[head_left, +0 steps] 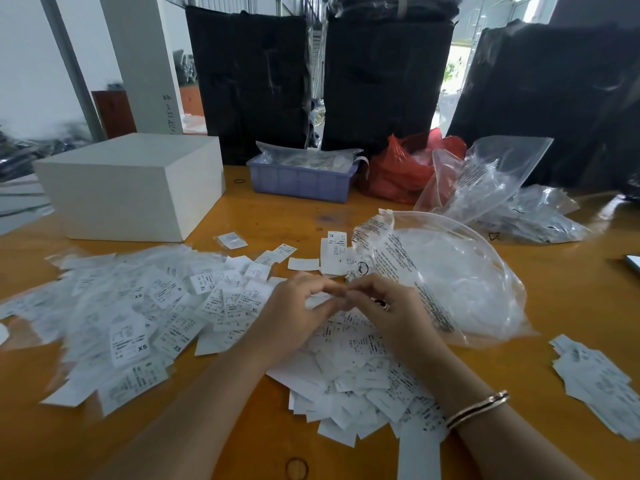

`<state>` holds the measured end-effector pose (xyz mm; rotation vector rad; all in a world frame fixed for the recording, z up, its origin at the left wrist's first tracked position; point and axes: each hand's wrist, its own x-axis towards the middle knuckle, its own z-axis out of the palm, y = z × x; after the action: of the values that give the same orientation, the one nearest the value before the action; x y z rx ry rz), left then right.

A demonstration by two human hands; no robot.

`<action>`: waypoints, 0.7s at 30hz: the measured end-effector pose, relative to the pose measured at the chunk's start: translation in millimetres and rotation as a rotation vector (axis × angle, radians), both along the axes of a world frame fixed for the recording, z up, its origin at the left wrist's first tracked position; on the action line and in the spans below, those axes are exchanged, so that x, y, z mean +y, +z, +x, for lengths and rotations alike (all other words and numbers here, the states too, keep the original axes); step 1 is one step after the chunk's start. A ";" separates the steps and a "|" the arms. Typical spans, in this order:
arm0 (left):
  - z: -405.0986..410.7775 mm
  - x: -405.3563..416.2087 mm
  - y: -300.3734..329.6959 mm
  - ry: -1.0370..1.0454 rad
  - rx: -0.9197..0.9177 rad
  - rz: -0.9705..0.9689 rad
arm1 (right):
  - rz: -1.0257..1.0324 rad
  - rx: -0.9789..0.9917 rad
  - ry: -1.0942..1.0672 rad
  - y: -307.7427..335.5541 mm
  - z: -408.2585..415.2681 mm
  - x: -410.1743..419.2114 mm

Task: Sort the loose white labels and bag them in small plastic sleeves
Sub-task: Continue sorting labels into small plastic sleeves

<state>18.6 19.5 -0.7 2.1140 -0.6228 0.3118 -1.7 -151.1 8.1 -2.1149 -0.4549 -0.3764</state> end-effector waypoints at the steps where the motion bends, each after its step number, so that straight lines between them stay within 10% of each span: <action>1: 0.1 -0.6 -0.2 0.020 -0.016 -0.036 | -0.004 0.007 0.003 -0.5 0.3 0.2; 10: 5.3 1.8 -3.2 0.130 0.078 -0.309 | -0.653 0.066 -0.190 -17.7 20.8 -3.3; 21: 7.4 -0.2 -3.9 0.120 0.095 -0.354 | 0.179 0.191 -0.134 -7.4 12.7 -5.0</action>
<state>26.0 19.3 -4.6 1.8156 -0.3555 0.3574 11.1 -156.1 0.6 -1.9879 -0.1627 -0.2766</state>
